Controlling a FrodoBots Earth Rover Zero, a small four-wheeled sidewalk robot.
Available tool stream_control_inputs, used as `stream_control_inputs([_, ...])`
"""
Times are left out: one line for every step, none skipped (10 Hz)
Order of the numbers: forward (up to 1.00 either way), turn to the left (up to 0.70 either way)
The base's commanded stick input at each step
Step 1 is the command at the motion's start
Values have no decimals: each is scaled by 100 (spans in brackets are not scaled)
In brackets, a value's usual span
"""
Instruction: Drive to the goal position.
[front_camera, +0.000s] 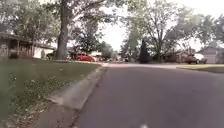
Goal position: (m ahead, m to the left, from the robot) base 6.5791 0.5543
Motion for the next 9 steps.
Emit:
stream_control_inputs([100,-3])
stream_control_inputs([100,-8])
stream_control_inputs([100,-6])
stream_control_inputs([100,-2])
stream_control_inputs([100,0])
stream_control_inputs([100,0])
stream_control_inputs([100,0])
stream_control_inputs([100,0])
stream_control_inputs([100,0])
